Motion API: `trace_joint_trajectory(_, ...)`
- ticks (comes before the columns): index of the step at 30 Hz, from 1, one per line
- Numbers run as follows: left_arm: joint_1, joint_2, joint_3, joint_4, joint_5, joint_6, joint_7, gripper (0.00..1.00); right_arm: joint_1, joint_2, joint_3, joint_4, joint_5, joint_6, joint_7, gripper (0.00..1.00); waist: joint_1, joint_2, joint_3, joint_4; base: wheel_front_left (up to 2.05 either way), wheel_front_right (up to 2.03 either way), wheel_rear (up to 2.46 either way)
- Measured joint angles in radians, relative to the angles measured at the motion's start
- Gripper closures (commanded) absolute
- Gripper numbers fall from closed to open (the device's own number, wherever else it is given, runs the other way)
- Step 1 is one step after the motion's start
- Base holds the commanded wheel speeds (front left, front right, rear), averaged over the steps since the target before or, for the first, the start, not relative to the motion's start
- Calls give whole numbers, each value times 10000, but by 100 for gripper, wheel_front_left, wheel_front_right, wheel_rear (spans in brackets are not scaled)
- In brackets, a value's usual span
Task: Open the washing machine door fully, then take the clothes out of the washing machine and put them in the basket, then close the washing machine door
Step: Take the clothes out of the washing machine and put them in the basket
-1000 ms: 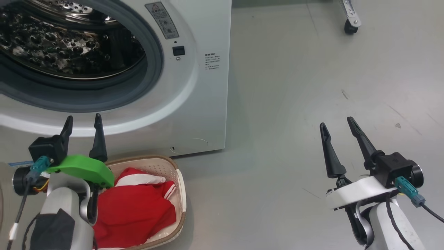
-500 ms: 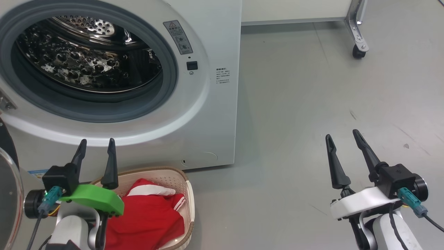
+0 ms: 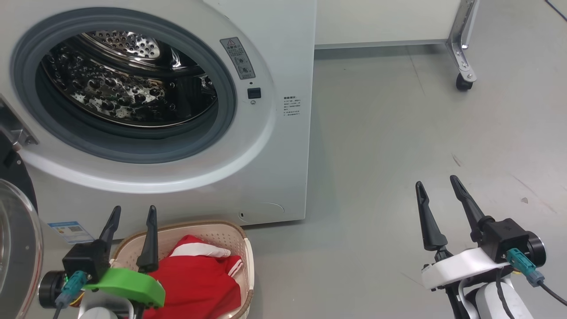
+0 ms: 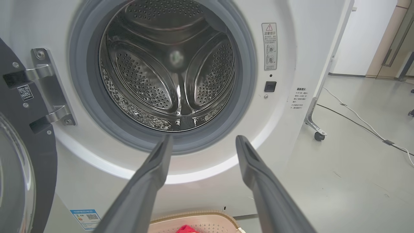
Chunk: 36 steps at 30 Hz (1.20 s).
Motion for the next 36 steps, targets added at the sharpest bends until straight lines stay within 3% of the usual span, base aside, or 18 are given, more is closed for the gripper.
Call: trace_joint_trajectory(36,939,0,-596,-1323,-571,408,0,0,38,12,153,-82,13,40,0,0,0,0,106,71,0,0,0)
